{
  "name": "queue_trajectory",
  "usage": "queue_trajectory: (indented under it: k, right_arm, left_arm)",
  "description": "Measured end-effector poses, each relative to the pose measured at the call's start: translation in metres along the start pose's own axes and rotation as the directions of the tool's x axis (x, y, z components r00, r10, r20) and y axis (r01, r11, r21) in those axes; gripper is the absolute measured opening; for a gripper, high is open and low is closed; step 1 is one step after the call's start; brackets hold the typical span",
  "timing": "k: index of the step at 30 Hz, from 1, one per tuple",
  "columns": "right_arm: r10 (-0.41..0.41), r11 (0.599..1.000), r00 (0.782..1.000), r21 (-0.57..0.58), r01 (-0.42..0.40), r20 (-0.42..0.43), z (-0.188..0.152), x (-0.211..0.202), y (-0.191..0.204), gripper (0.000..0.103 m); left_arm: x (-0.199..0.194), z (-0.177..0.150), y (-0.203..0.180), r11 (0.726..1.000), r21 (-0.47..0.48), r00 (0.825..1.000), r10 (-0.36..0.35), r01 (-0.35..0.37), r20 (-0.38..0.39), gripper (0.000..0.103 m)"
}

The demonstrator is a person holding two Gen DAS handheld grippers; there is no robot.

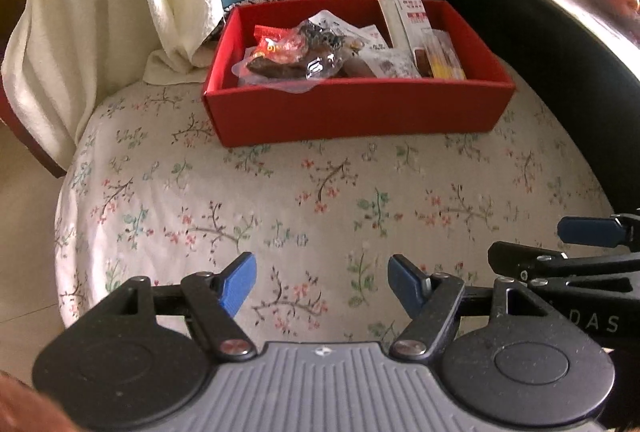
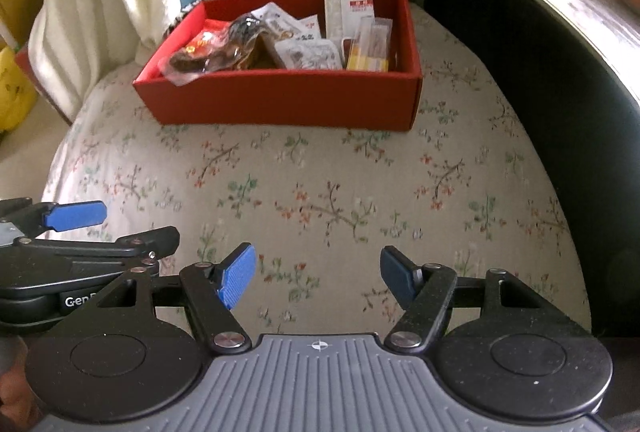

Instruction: Organize snacks

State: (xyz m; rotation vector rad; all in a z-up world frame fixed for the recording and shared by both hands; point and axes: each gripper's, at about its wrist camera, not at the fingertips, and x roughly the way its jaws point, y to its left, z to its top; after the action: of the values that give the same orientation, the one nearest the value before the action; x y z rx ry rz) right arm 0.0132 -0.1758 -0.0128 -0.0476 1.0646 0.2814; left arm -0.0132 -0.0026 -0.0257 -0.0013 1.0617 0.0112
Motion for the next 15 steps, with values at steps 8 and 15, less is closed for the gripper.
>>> queue_trajectory:
  k: [8,15]
  right_arm:
    - [-0.007,1.000,1.000,0.002,0.007,-0.018,-0.017,-0.007,0.004,0.075]
    - [-0.004,1.000,1.000,0.007,0.005,-0.008,-0.020,-0.011,0.003,0.075]
  left_arm:
    - [-0.008,-0.015,-0.004,1.000,0.026,1.000,0.010,-0.010,-0.020,0.062]
    - [-0.013,-0.017,-0.004,0.999,0.032,1.000,0.014,-0.013,-0.009,0.062]
